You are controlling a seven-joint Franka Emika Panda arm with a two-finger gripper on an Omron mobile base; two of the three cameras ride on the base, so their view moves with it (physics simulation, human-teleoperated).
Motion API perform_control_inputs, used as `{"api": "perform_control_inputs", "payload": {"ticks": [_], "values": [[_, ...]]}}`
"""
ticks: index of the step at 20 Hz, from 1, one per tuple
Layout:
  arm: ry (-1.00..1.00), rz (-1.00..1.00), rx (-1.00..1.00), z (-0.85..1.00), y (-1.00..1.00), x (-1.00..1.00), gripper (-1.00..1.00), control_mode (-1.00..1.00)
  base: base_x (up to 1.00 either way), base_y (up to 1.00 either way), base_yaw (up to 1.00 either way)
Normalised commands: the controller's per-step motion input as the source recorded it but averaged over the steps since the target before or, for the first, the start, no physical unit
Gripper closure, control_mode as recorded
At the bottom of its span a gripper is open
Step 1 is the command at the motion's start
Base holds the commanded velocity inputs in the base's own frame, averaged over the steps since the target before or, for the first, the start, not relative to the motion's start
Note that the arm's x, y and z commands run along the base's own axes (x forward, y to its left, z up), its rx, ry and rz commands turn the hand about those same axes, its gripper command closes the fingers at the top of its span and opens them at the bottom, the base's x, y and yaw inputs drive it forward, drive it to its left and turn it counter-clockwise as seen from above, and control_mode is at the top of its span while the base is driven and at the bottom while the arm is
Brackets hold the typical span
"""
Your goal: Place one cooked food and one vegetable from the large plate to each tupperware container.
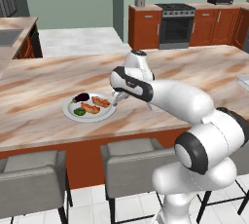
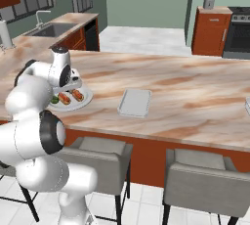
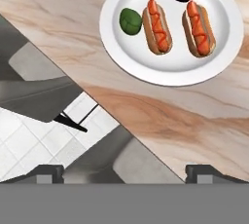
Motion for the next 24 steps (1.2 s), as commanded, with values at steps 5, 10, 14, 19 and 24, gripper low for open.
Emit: {"api": "perform_control_inputs", "payload": {"ticks": [5,10,14,19,24], "values": [[-0.01,0.01,0.00,-0.18,0.00,0.41,-1.00,-1.00,0.00,0.00,0.00],[-0.05,0.00,0.00,-0.36,0.00,0.32,-1.00,-1.00,0.00,0.00,0.00],[-0.08,0.00,0.00,-0.33,0.01,0.35,-1.00,-1.00,0.00,0.00,0.00],[-0.15,0.00,0.00,-0.19,0.08,0.30,-1.00,-1.00,0.00,0.00,0.00],[-0.10,0.00,0.00,-0.25,0.09,0.37,-1.00,-1.00,0.00,0.00,0.00]]}}
